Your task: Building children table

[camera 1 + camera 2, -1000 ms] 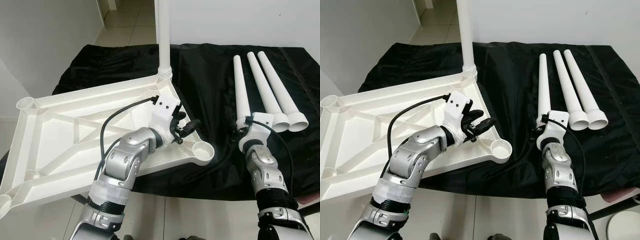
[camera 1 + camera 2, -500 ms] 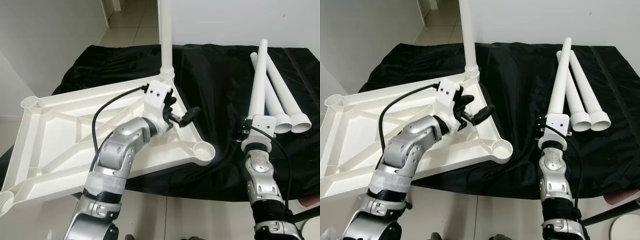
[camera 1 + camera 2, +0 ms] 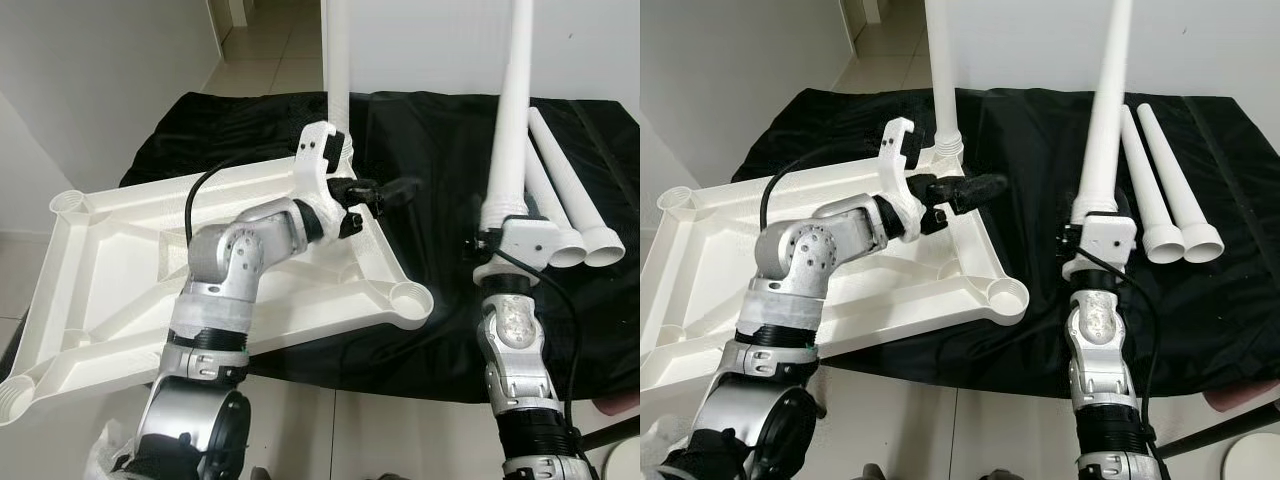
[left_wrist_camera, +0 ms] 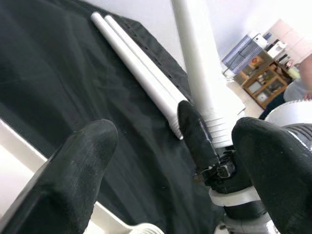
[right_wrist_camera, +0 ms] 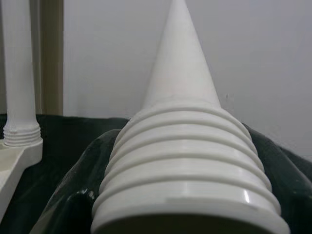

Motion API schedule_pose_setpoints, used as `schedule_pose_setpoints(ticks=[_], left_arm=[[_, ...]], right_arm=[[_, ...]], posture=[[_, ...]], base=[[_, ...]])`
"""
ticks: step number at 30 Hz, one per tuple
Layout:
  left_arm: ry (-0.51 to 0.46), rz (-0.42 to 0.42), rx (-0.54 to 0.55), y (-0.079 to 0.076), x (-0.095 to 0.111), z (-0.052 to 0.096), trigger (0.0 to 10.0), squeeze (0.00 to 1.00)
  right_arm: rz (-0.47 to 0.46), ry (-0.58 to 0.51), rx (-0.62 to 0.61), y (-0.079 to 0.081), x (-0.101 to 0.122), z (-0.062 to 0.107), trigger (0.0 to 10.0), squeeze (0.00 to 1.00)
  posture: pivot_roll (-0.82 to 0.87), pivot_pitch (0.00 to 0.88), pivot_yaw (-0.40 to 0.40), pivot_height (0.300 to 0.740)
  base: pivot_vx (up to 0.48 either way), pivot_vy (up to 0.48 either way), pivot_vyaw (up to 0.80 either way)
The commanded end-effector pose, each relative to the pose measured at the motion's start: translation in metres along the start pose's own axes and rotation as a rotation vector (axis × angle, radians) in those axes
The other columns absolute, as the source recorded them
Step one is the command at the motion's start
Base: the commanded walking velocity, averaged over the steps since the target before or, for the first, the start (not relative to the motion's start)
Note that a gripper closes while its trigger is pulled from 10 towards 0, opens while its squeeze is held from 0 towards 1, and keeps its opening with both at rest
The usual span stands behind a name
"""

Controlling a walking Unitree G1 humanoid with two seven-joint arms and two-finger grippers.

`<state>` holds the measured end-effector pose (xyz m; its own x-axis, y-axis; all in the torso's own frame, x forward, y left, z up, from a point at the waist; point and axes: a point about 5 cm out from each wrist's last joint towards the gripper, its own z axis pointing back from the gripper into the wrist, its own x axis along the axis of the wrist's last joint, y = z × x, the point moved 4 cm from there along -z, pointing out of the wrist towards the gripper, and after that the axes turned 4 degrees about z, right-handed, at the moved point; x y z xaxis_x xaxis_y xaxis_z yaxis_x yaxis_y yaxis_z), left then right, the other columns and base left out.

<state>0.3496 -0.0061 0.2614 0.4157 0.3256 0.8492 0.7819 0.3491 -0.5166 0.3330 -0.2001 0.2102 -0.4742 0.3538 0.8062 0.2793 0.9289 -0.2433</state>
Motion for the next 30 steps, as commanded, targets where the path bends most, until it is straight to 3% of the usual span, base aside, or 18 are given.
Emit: schedule_pose_setpoints(ticks=[1,7,11,12,14,15,17,21,30], left_arm=[[0.014,-0.013,-0.046,-0.001,0.007,0.001,10.0,0.0],[0.002,-0.031,-0.041,0.0,0.017,-0.003,10.0,0.0],[-0.033,0.027,-0.083,-0.006,0.031,-0.006,10.0,0.0],[-0.043,0.047,-0.107,-0.01,0.037,-0.009,10.0,0.0],[-0.043,0.047,-0.107,-0.01,0.037,-0.009,10.0,0.0],[-0.069,0.086,-0.189,-0.022,0.048,-0.011,10.0,0.0],[-0.072,0.115,-0.243,-0.029,0.052,-0.011,10.0,0.0],[-0.076,0.146,-0.305,-0.038,0.058,-0.012,10.0,0.0],[-0.059,0.148,-0.314,-0.039,0.061,-0.017,10.0,0.0]], right_arm=[[0.008,-0.091,0.047,0.013,0.018,0.001,10.0,0.0],[-0.01,-0.152,0.123,0.028,0.031,0.0,10.0,0.0],[0.07,-0.238,0.197,0.042,0.048,-0.001,10.0,0.0],[0.103,-0.282,0.246,0.052,0.055,0.0,10.0,0.0],[0.103,-0.282,0.246,0.052,0.055,0.0,10.0,0.0],[0.142,-0.34,0.317,0.07,0.064,0.005,10.0,0.0],[0.167,-0.365,0.342,0.076,0.067,0.008,10.0,0.0],[0.201,-0.394,0.359,0.081,0.069,0.012,10.0,0.0],[0.253,-0.437,0.361,0.086,0.073,0.014,10.0,0.0]], posture=[[-0.05,0.0,0.054,0.74],[-0.05,0.0,0.051,0.74],[-0.05,0.0,0.052,0.74],[-0.05,0.0,0.053,0.74],[-0.05,0.0,0.053,0.74],[-0.06,0.0,0.056,0.74],[-0.06,0.0,0.058,0.74],[-0.06,0.0,0.057,0.74],[-0.06,0.0,0.07,0.74]], base=[[0.0,0.0,0.0],[0.0,0.0,0.0],[0.0,0.0,0.0],[0.0,0.0,0.0],[0.0,0.0,0.0],[0.0,0.0,0.0],[0.0,0.0,0.0],[0.0,0.0,0.0],[0.0,0.0,0.0]])
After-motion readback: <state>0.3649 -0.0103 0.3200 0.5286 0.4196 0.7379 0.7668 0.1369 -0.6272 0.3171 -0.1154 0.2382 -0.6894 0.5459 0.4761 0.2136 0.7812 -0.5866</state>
